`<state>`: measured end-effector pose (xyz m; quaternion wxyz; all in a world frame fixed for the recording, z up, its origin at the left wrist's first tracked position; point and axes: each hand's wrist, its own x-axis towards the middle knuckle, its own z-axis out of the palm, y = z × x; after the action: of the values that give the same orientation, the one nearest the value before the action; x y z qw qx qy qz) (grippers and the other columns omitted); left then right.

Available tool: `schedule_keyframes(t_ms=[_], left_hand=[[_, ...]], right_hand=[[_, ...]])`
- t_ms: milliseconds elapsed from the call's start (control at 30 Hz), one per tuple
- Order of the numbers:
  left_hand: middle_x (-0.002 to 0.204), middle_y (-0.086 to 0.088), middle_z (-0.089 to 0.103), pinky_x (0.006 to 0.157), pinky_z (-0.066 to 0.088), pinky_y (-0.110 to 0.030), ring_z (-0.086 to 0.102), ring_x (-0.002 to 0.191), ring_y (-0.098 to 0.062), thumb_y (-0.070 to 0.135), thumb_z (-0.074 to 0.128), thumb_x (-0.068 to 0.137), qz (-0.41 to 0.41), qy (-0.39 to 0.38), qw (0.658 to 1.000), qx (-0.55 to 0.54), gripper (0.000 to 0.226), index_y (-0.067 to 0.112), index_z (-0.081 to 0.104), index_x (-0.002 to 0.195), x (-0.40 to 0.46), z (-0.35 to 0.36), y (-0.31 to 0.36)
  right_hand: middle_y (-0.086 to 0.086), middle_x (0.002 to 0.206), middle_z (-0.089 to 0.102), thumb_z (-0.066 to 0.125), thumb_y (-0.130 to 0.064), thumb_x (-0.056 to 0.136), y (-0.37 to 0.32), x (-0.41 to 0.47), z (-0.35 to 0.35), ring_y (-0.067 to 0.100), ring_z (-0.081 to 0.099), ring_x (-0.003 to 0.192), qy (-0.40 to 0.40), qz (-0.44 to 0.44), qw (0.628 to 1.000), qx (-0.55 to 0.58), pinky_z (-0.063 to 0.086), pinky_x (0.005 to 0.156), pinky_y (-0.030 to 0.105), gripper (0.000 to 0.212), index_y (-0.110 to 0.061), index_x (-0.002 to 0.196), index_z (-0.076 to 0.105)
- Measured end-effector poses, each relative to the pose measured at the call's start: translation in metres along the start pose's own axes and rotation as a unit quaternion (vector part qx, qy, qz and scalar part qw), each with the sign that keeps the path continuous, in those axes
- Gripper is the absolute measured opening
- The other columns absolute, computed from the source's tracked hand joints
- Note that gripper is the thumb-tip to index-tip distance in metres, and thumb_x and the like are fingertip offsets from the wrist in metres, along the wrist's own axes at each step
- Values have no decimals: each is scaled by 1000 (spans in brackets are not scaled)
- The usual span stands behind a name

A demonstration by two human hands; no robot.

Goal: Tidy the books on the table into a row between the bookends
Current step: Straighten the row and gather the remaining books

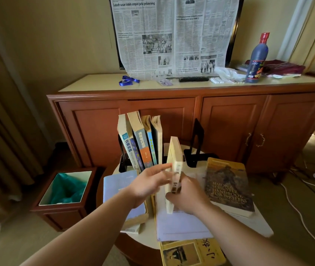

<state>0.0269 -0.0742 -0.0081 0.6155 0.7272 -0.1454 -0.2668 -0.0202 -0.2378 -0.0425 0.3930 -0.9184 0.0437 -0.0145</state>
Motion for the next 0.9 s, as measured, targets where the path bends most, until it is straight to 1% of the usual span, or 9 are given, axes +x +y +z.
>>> schedule_keyframes(t_ms=[133, 233, 333, 400, 467, 567, 667, 800, 900], left_hand=[[130, 13, 71, 113, 41, -47, 61, 127, -12, 56, 64, 78, -40, -28, 998, 29, 56, 38, 69, 131, 5, -11, -3], [126, 12, 71, 112, 48, -41, 64, 121, -8, 34, 60, 99, 5, 23, 983, 182, 34, 28, 69, 131, 15, -17, 12], [138, 9, 64, 101, 55, -31, 66, 114, -10, 20, 60, 100, 97, 132, 902, 399, 36, 28, 65, 135, 36, -29, 41], [150, 5, 51, 105, 52, -36, 61, 123, -17, 16, 60, 99, 155, 164, 844, 486, 48, 27, 57, 145, 57, -42, 63], [166, 2, 33, 126, 26, -46, 32, 151, -24, 10, 57, 98, 162, 155, 788, 573, 66, 26, 37, 159, 79, -50, 81], [175, 2, 3, 128, -3, -56, -4, 161, -23, 0, 54, 94, 123, 97, 725, 671, 88, 29, 13, 166, 104, -54, 93], [174, 1, 10, 125, -5, -65, 0, 161, -25, 1, 54, 93, 80, 38, 681, 727, 86, 28, 17, 166, 114, -60, 86], [162, 0, 35, 125, -4, -63, 24, 154, -27, 12, 56, 96, 90, 86, 661, 740, 69, 26, 35, 161, 109, -80, 74], [156, 0, 40, 125, -4, -65, 29, 150, -26, 15, 57, 97, 93, 107, 651, 746, 66, 24, 37, 159, 98, -90, 62]], right_hand=[[-6, 95, 69, 64, -34, 89, 8, -2, 6, 13, 69, 74, 49, 38, 998, 24, 63, 56, 41, 43, -24, 131, 60], [-3, 98, 71, 63, -34, 95, 9, 2, 5, 16, 70, 77, 82, 51, 994, 45, 64, 60, 43, 39, -18, 131, 63], [5, 132, 69, 63, -30, 96, 12, 5, 6, 26, 72, 104, 90, 46, 994, 36, 65, 66, 36, 52, -14, 145, 55], [6, 146, 60, 61, -28, 98, 15, 4, 8, 30, 68, 118, 91, 47, 994, 33, 65, 67, 32, 54, -14, 149, 51], [7, 149, 57, 61, -29, 99, 18, 4, 9, 31, 67, 119, 91, 52, 994, 30, 65, 66, 34, 53, -12, 149, 52], [7, 149, 58, 62, -29, 99, 22, 4, 9, 26, 70, 110, 92, 60, 994, 30, 64, 61, 29, 51, -9, 145, 54], [4, 149, 58, 63, -26, 99, 27, 4, 9, 21, 70, 108, 98, 51, 993, 37, 56, 54, 15, 44, -10, 140, 58], [3, 150, 57, 65, -28, 97, 40, 10, 15, 27, 67, 121, 109, 31, 992, 45, 60, 59, 18, 47, -12, 140, 56], [2, 150, 57, 65, -28, 96, 45, 16, 16, 27, 62, 129, 119, 13, 991, 53, 62, 67, 19, 45, -15, 138, 57]])
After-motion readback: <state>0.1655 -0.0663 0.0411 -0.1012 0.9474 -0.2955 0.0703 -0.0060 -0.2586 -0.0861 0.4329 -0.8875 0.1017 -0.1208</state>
